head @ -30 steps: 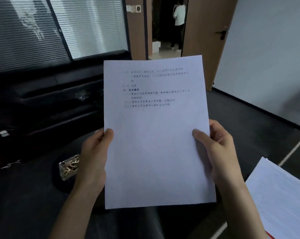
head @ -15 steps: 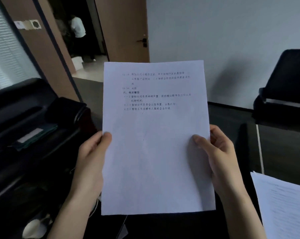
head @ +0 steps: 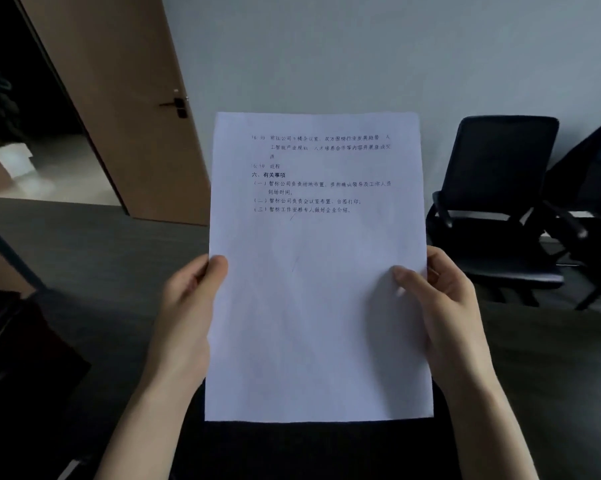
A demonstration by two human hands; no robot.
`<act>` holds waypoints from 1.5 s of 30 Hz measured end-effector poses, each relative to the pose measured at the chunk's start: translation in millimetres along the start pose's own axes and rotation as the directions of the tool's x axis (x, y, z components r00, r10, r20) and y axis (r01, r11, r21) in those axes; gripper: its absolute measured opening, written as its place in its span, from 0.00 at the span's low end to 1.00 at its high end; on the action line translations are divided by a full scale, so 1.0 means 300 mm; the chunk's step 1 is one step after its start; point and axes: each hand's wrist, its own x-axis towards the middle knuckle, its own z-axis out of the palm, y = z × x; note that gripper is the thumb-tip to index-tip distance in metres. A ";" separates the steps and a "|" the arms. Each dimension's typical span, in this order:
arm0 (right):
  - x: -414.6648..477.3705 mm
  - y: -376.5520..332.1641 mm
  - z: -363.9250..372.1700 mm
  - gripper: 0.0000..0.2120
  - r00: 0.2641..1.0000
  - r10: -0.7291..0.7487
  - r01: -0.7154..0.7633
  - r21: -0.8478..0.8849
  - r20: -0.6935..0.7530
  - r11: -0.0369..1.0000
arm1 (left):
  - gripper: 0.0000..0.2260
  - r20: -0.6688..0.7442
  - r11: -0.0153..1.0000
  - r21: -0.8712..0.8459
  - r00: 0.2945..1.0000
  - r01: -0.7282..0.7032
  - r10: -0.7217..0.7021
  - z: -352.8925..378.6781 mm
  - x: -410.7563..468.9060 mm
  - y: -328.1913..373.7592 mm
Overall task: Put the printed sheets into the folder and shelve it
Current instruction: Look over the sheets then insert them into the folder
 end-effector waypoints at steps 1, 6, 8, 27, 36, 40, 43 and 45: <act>0.081 -0.004 -0.018 0.09 1.000 -0.006 0.006 -0.001 -0.026 1.000 | 0.06 -0.003 1.000 -0.011 1.000 0.006 -0.006 0.068 0.073 0.001; 0.443 -0.018 -0.133 0.09 0.988 -0.047 0.043 -0.028 -0.148 0.999 | 0.04 0.078 0.999 -0.052 0.997 0.013 -0.009 0.396 0.403 -0.020; 0.555 -0.013 -0.177 0.09 0.982 -0.063 0.058 -0.032 -0.179 0.998 | 0.05 0.149 0.998 -0.063 0.989 0.021 -0.011 0.505 0.512 -0.046; 1.524 0.062 -0.727 0.10 0.581 -0.222 0.156 -0.160 -0.783 0.975 | 0.11 0.872 1.000 -0.016 0.488 -0.011 0.020 1.898 1.417 -0.282; 1.622 0.083 -1.115 0.12 0.245 -0.275 0.178 -0.236 -0.930 0.955 | 0.12 0.994 0.994 0.050 0.095 0.093 -0.059 2.542 1.327 -0.424; 1.659 0.072 -1.345 0.11 0.144 -0.277 0.194 -0.247 -0.950 0.949 | 0.11 0.996 0.988 0.091 -0.022 0.127 -0.088 2.840 1.218 -0.483; 1.654 0.032 -1.484 0.09 0.057 -0.279 0.191 -0.264 -0.959 0.945 | 0.11 0.985 0.981 0.121 -0.137 0.151 -0.100 3.033 1.113 -0.496; 1.631 0.008 -1.546 0.08 -0.003 -0.285 0.181 -0.281 -0.958 0.942 | 0.10 0.974 0.979 0.145 -0.195 0.145 -0.116 3.131 1.040 -0.505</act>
